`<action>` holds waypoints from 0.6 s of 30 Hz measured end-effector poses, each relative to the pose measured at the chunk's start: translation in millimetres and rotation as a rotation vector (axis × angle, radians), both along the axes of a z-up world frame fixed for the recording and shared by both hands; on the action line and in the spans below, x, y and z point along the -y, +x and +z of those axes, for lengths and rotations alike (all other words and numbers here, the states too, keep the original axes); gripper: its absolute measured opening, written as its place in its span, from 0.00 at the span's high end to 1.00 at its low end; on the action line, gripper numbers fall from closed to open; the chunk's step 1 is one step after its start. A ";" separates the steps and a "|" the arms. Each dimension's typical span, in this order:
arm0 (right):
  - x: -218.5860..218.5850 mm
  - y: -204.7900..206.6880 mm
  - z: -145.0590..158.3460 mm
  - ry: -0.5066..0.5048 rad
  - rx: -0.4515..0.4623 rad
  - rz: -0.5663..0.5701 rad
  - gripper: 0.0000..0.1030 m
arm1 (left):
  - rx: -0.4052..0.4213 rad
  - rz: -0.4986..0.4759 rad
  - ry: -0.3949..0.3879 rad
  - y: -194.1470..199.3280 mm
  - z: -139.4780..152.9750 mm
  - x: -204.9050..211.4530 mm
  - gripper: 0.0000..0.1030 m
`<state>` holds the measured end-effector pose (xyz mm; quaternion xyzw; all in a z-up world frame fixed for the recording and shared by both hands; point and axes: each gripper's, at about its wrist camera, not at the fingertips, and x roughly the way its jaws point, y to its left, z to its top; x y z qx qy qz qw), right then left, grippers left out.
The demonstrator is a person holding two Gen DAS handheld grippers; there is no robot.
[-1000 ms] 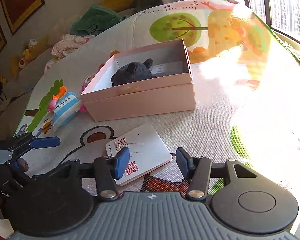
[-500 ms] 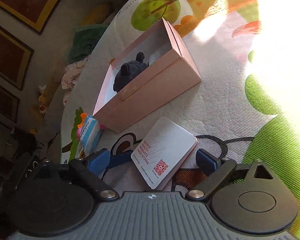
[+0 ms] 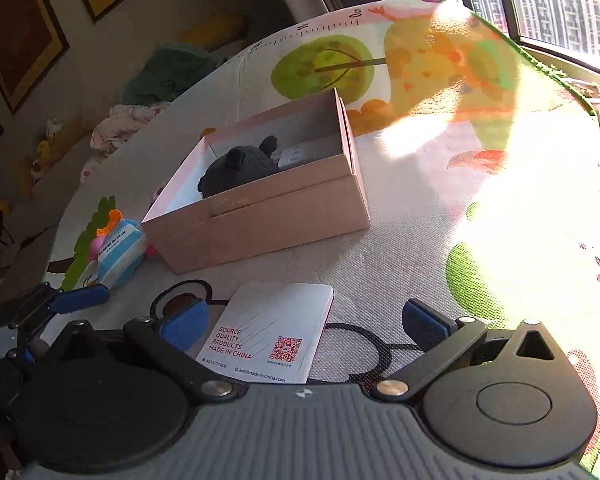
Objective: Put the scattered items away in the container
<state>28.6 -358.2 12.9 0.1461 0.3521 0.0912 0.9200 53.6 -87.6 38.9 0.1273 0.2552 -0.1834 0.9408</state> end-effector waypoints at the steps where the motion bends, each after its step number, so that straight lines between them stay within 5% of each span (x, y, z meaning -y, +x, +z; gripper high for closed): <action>1: 0.2 -2.1 -4.2 -0.010 -0.010 -0.008 0.00 | -0.002 0.075 0.002 9.1 1.9 -9.8 0.00; 3: 1.1 -6.2 -11.6 -0.007 -0.011 -0.020 0.00 | -0.049 0.226 -0.053 35.4 6.6 -33.7 0.00; 7: -3.9 -7.9 -14.4 -0.025 0.007 -0.055 0.00 | -0.113 0.335 -0.204 57.8 13.2 -59.6 0.00; 12: -17.9 -11.9 -19.6 -0.100 0.038 -0.086 0.00 | -0.123 0.416 -0.216 93.7 9.0 -53.5 0.00; 18: -36.8 -13.6 -25.6 -0.228 0.065 -0.092 0.00 | -0.230 0.465 -0.265 113.1 -5.0 -56.0 0.00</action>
